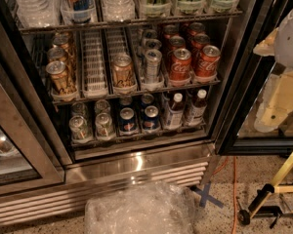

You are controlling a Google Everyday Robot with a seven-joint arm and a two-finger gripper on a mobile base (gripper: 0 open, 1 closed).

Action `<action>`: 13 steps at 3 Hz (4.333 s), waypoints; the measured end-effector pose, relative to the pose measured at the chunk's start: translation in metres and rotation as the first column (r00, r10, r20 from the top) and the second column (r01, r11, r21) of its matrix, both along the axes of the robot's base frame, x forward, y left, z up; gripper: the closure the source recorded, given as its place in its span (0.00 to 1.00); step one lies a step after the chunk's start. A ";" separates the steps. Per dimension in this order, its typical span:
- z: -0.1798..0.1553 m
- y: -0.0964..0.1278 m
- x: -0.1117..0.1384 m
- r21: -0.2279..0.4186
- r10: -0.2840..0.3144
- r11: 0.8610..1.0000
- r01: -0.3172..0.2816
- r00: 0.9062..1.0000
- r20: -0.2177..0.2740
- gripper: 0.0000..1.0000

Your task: Pick coke can from middle shelf of fridge

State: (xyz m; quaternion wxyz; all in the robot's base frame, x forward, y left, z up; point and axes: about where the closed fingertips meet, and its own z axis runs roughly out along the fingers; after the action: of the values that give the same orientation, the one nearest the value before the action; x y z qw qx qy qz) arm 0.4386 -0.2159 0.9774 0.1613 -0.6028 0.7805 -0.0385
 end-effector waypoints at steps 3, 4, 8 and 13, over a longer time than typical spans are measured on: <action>-0.004 0.023 0.000 0.162 0.072 0.984 -0.069 0.997 -0.013 0.00; -0.004 0.023 0.000 0.162 0.072 0.984 -0.069 0.997 -0.012 0.00; -0.107 0.065 0.044 0.598 0.225 0.801 -0.040 0.945 -0.238 0.00; -0.153 0.114 -0.001 0.885 0.497 0.445 -0.140 0.860 -0.114 0.00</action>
Offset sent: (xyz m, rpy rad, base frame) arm 0.0212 0.0035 -0.0177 0.9300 0.1233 0.3587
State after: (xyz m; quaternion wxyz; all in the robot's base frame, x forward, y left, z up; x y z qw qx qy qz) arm 0.4378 -0.1014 0.8246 0.2950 -0.5779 0.5808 0.4916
